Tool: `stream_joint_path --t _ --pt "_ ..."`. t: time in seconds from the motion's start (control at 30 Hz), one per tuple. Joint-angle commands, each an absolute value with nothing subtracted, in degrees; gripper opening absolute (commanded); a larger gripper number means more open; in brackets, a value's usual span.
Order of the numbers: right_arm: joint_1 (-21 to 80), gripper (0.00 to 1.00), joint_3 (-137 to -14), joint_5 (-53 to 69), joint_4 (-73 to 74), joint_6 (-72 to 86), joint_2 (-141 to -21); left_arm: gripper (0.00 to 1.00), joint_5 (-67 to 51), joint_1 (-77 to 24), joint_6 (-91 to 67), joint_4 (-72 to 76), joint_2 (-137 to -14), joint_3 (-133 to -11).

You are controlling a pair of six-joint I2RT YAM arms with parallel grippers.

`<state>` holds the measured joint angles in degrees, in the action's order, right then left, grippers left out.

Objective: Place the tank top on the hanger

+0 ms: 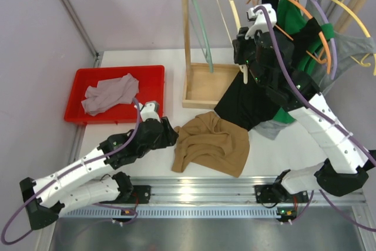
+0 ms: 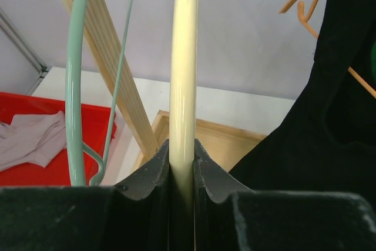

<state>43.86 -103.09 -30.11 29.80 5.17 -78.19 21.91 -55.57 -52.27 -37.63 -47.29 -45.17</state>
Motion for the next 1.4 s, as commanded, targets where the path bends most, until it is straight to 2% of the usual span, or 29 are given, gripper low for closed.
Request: stream_joint_path --t 0.0,0.3,0.6,0.73,0.93,1.03,1.37 --pt "44.5 0.0 -102.7 -30.3 26.1 6.2 -74.3 0.55 21.3 -55.7 -51.0 -33.6 -48.1 -45.0" --pt "44.4 0.0 -96.1 -27.7 32.8 11.8 -65.5 0.55 18.3 -55.7 -51.3 -32.6 -50.7 -43.7" --pt "44.4 0.0 -75.0 -14.2 41.2 20.5 -47.2 0.48 11.3 -56.0 -55.0 -32.6 -54.9 -38.7" --pt "44.4 0.0 -66.7 -9.8 44.4 23.3 -40.2 0.53 12.0 -57.7 -55.7 -30.5 -55.9 -36.7" --pt "44.3 0.0 -61.4 -6.0 47.1 26.4 -33.8 0.55 14.4 -60.6 -55.1 -30.2 -61.7 -38.6" --pt "44.4 0.0 -60.3 -4.9 48.1 26.7 -32.6 0.51 16.4 -62.0 -55.7 -31.5 -65.3 -39.6" --pt "44.4 0.0 -59.4 -3.6 49.6 25.9 -31.6 0.48 24.5 -67.8 -57.3 -37.0 -74.4 -45.0"
